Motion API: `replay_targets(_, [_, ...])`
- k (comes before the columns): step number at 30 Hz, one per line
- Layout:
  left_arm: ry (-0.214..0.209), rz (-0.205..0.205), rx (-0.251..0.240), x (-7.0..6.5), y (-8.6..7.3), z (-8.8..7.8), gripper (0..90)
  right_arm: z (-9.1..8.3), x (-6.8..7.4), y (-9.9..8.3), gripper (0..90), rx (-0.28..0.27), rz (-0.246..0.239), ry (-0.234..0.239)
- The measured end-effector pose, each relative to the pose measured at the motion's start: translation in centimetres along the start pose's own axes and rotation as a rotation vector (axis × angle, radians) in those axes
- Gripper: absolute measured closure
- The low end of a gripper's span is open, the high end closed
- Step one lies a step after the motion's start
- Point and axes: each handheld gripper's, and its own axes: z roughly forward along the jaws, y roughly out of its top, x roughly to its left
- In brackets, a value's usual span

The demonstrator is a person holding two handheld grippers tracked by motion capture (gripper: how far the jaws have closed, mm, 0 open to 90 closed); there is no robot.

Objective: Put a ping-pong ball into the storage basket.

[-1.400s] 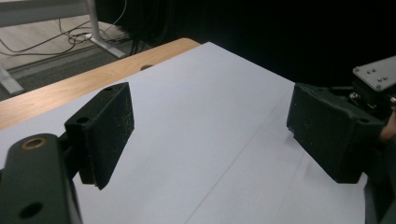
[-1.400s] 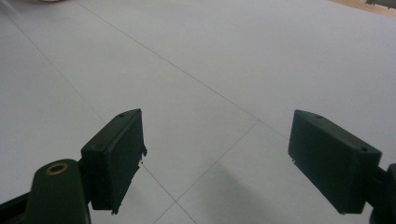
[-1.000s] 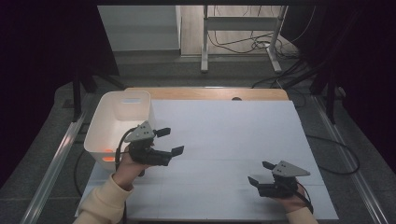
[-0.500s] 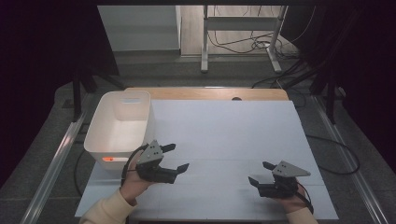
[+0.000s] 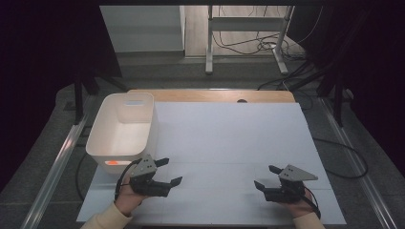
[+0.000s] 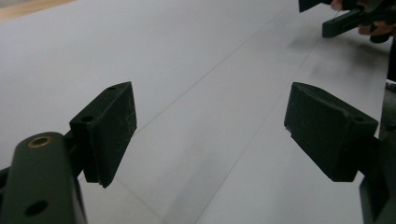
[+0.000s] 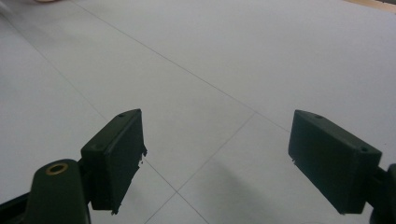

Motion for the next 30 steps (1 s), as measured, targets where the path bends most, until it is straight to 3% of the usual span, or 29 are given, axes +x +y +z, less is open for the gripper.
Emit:
replay_targets(9, [0.034,-0.029,0.008,0.8,-1.8,-0.9,17.9,0.0,0.0,0.0,18.7,-0.002,0.009,0.009])
replay_targets(30, [0.028,-0.01,0.027,0.7,-1.7,-0.2,17.8,0.0,0.0,0.0,18.6,-0.002,0.005,0.012])
